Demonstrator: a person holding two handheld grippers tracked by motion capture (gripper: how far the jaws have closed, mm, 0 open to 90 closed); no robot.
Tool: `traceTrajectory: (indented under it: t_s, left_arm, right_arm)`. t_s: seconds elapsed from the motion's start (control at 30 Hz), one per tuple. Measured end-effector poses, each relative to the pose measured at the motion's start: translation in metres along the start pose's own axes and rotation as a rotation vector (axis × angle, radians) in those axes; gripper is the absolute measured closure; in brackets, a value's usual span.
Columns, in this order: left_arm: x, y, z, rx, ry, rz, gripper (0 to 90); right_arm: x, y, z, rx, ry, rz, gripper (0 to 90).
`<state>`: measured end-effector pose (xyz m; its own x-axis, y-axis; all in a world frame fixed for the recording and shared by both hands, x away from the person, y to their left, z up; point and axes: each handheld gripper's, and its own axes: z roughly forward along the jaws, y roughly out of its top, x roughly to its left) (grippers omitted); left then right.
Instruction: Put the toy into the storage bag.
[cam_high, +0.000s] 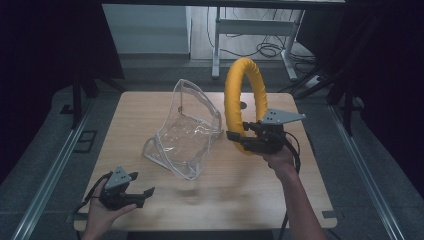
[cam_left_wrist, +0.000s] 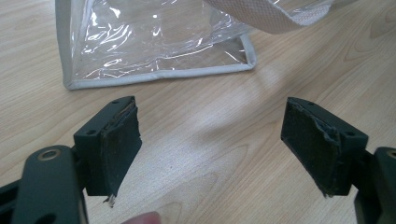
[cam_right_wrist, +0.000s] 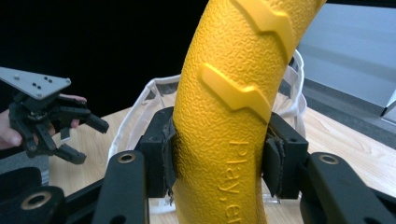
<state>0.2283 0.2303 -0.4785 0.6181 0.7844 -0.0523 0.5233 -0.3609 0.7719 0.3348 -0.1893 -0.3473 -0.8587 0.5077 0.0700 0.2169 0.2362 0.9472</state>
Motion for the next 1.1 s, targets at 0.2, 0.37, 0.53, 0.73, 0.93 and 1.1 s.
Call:
traceTrajectory:
  t_s: [0.2, 0.37, 0.53, 0.73, 0.93, 1.1]
  left_arm:
    - [0.001, 0.000, -0.001, -0.001, 0.002, -0.001, 19.6]
    - [0.001, 0.000, -0.001, -0.003, 0.000, -0.003, 19.6]
    - [0.001, 0.000, -0.002, -0.006, -0.001, -0.005, 19.6]
    - [0.002, 0.000, -0.003, -0.008, 0.001, -0.005, 19.6]
    - [0.002, 0.000, -0.003, -0.006, 0.002, -0.005, 19.6]
    - [0.002, 0.000, -0.003, -0.006, 0.001, -0.005, 19.6]
  right_arm:
    - [0.004, 0.008, 0.002, -0.031, 0.012, -0.005, 51.7]
    - [0.006, 0.014, 0.003, -0.053, 0.016, -0.007, 51.7]
    - [0.009, 0.018, 0.004, -0.073, 0.023, -0.008, 51.7]
    - [0.014, 0.026, 0.007, -0.089, 0.038, -0.016, 51.7]
    - [0.018, 0.034, 0.010, -0.113, 0.055, -0.022, 51.7]
    - [0.022, 0.039, 0.011, -0.129, 0.068, -0.030, 51.6]
